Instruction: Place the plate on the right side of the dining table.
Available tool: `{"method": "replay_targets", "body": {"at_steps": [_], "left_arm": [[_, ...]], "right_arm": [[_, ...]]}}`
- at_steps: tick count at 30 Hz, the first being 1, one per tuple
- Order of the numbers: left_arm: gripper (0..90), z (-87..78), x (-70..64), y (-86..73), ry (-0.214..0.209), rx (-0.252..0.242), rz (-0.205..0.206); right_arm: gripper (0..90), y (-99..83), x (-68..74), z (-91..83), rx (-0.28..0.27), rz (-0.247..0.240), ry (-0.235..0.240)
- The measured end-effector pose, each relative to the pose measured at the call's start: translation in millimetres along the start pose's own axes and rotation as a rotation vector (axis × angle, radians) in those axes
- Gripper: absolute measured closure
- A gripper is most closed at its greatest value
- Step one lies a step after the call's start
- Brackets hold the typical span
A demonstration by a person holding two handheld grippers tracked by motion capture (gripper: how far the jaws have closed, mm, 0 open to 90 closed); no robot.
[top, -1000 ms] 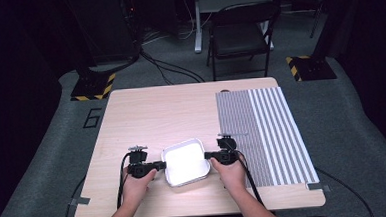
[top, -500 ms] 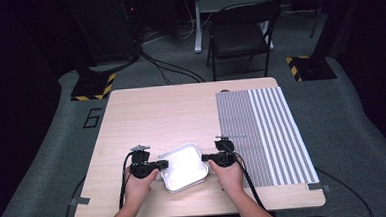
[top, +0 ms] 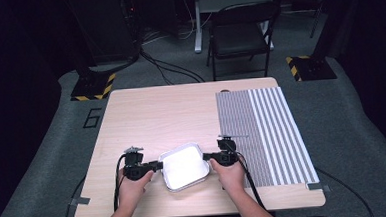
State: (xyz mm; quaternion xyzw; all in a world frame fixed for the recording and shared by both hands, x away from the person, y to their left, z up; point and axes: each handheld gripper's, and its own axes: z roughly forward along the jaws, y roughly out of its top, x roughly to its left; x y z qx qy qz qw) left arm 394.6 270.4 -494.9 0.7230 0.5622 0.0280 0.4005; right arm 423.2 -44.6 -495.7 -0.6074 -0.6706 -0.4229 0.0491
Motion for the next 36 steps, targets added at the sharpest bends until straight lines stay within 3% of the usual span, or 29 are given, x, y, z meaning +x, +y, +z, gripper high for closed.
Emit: {"method": "replay_targets", "body": {"at_steps": [7,23,25,26,36], "left_arm": [[58.5,6.1,-5.8,-11.1,-0.019,0.04,-0.016],[64.2,7.8,-5.9,-8.1,-0.014,0.056,-0.025],[65.1,6.5,-5.0,-6.1,-0.013,0.055,-0.022],[69.9,3.2,-3.8,-3.9,-0.016,0.038,-0.019],[76.6,-4.9,0.7,7.4,-0.015,-0.006,-0.019]], "right_arm": [[88.5,0.2,0.4,-1.8,0.007,0.026,0.008],[88.2,1.8,5.6,-8.4,-0.012,0.019,0.039],[88.2,1.8,7.8,-9.6,-0.019,0.016,0.041],[88.2,2.0,10.6,-10.8,-0.02,0.009,0.05],[88.5,-0.8,18.5,-10.9,-0.022,-0.035,0.046]]}}
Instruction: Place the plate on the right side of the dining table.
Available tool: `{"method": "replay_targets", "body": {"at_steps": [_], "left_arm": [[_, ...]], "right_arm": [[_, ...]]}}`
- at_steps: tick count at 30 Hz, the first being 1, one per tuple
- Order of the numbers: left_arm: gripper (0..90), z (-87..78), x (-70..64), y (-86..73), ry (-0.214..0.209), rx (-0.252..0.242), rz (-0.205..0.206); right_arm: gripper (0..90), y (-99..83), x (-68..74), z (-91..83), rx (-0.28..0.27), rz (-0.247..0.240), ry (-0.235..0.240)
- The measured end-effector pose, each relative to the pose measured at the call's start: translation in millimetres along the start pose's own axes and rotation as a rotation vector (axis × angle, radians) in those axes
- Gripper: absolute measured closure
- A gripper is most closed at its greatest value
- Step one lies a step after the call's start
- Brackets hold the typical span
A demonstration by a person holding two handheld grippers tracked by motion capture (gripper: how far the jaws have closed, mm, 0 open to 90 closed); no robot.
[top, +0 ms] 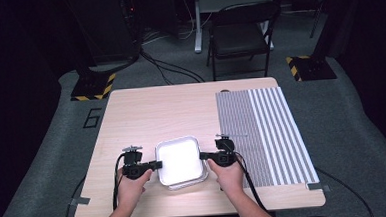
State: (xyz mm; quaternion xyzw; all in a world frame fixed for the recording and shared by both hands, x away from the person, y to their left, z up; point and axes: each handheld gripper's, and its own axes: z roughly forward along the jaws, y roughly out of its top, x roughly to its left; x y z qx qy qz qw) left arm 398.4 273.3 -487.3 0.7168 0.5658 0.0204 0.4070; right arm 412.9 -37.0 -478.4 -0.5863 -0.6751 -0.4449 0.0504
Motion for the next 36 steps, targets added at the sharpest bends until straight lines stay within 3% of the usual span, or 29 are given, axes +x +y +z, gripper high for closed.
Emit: {"method": "replay_targets", "body": {"at_steps": [5,11,16,27,36], "left_arm": [[79.2,3.1,0.6,7.1,-0.004,-0.016,-0.022],[80.7,7.3,-2.2,10.9,0.002,-0.02,-0.005],[82.6,13.0,-7.1,14.0,0.024,-0.015,0.017],[82.8,13.4,-12.0,24.0,0.017,-0.023,0.036],[83.4,17.1,-22.3,34.0,0.006,-0.039,0.05]], "right_arm": [[88.3,0.1,1.0,-0.6,0.005,-0.016,-0.001],[88.2,1.5,-2.0,-1.3,0.0,-0.024,-0.012],[88.5,0.6,-1.1,-1.7,0.005,-0.077,-0.063],[88.5,6.8,-8.7,-6.8,0.005,-0.025,-0.029],[88.7,11.1,-11.1,-17.2,-0.022,-0.04,-0.05]]}}
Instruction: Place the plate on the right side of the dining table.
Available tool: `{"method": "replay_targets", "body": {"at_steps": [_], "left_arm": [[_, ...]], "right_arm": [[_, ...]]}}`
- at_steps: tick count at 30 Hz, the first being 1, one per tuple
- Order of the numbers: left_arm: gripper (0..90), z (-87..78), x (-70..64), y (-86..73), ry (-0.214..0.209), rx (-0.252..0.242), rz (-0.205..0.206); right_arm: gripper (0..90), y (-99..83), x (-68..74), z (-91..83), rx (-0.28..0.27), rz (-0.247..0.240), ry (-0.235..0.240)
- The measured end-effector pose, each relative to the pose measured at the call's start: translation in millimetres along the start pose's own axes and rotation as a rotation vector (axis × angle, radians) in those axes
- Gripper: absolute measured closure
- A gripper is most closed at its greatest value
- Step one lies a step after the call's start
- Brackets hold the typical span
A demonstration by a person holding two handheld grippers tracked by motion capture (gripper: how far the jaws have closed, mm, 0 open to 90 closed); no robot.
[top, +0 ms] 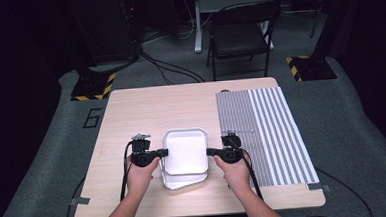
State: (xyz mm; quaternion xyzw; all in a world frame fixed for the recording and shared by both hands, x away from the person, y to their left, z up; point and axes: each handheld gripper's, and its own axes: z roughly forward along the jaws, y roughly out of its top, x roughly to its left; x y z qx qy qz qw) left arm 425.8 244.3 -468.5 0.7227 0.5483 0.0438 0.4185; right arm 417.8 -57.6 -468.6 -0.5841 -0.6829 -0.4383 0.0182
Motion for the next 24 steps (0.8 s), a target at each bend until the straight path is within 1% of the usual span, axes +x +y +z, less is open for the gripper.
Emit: {"method": "replay_targets", "body": {"at_steps": [3,4,5,7,8,9,10,12,14,15,16,17,18,19,20,21,22,24], "left_arm": [[84.0,1.3,-2.3,2.6,-0.006,-0.009,-0.002],[84.1,3.5,-6.0,5.4,-0.003,-0.013,0.001],[84.3,3.5,-6.0,5.4,-0.003,-0.013,0.001],[84.7,7.0,-11.2,9.9,-0.005,-0.024,-0.005],[85.1,8.0,-12.8,11.4,-0.002,-0.027,0.0],[85.4,8.0,-12.8,11.4,-0.002,-0.027,0.0],[85.4,9.2,-14.5,12.8,-0.001,-0.033,-0.013],[85.9,11.6,-17.6,14.9,-0.003,-0.034,-0.014],[85.9,15.9,-23.0,17.7,-0.001,-0.033,-0.005],[85.9,15.9,-23.0,17.7,-0.001,-0.033,-0.005],[85.9,18.4,-27.3,19.8,0.002,-0.028,-0.001],[85.9,19.7,-29.4,20.9,0.005,-0.031,0.009],[86.0,20.9,-31.7,21.9,0.006,-0.03,0.01],[85.9,20.9,-31.7,21.9,0.006,-0.03,0.01],[85.9,23.0,-36.1,24.0,0.01,-0.028,0.026],[85.8,23.0,-36.1,24.0,0.01,-0.028,0.026],[85.8,23.6,-37.9,24.9,0.009,-0.025,0.037],[85.6,25.5,-41.4,26.4,0.009,-0.025,0.043]], "right_arm": [[88.7,1.3,-1.8,-3.5,-0.007,-0.002,0.006],[88.7,2.6,-2.8,-7.3,-0.015,-0.002,-0.001],[88.7,3.1,-3.1,-8.6,-0.018,-0.006,-0.004],[88.7,4.5,-3.5,-12.3,-0.03,-0.016,-0.022],[88.7,5.1,-4.1,-14.0,-0.039,-0.023,-0.027],[88.7,5.1,-4.1,-14.0,-0.039,-0.023,-0.027],[88.7,5.7,-4.5,-15.9,-0.043,-0.02,-0.027],[88.7,6.9,-7.9,-20.6,-0.058,-0.014,-0.024],[88.7,7.2,-11.6,-23.1,-0.058,-0.005,-0.026],[88.7,7.2,-11.6,-23.1,-0.058,-0.005,-0.026],[88.7,7.5,-15.5,-25.6,-0.062,0.002,-0.027],[88.7,7.6,-17.3,-27.0,-0.064,0.005,-0.026],[88.7,7.8,-18.9,-28.4,-0.065,0.007,-0.028],[88.7,7.8,-18.9,-28.4,-0.065,0.007,-0.028],[88.7,8.1,-21.6,-32.0,-0.072,0.009,-0.028],[88.7,8.4,-22.9,-33.6,-0.076,0.012,-0.026],[88.7,8.4,-22.9,-33.6,-0.076,0.012,-0.026],[88.7,9.0,-26.5,-38.2,-0.082,0.014,-0.028]]}}
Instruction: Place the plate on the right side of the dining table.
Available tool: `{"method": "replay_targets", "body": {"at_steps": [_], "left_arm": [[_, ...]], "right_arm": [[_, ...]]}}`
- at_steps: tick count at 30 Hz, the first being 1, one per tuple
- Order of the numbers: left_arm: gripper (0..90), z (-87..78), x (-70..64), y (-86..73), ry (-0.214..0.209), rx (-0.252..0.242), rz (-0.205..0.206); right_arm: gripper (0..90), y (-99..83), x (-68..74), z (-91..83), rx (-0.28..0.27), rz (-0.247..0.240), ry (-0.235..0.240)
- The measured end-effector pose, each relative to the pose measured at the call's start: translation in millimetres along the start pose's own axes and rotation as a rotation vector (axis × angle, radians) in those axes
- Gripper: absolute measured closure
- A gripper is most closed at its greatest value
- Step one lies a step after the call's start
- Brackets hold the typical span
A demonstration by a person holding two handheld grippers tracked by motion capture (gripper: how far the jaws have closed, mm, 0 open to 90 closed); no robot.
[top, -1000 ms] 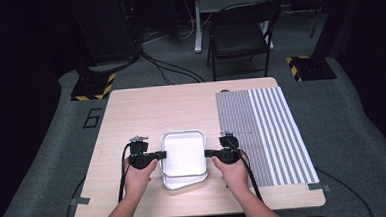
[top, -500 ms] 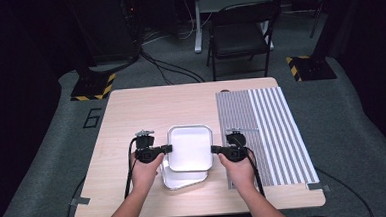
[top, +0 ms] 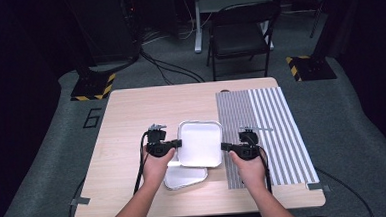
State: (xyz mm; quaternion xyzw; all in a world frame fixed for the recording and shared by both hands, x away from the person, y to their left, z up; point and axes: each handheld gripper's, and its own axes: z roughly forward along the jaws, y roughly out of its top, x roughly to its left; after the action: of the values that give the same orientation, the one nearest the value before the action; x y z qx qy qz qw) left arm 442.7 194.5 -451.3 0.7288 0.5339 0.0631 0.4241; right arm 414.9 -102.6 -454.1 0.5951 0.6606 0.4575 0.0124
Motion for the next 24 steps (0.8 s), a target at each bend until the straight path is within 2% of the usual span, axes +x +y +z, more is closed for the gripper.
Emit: {"method": "replay_targets", "body": {"at_steps": [7,10,24], "left_arm": [[85.4,4.4,-9.0,4.1,-0.013,0.003,0.019],[85.2,6.3,-14.8,5.2,-0.021,0.009,0.031],[84.1,25.1,-43.3,14.6,-0.068,0.033,0.071]], "right_arm": [[88.7,1.5,-5.6,-7.8,-0.011,0.001,-0.004],[88.8,1.5,-9.1,-12.5,-0.016,-0.009,-0.011],[88.9,3.6,-30.5,-40.5,-0.05,0.003,-0.041]]}}
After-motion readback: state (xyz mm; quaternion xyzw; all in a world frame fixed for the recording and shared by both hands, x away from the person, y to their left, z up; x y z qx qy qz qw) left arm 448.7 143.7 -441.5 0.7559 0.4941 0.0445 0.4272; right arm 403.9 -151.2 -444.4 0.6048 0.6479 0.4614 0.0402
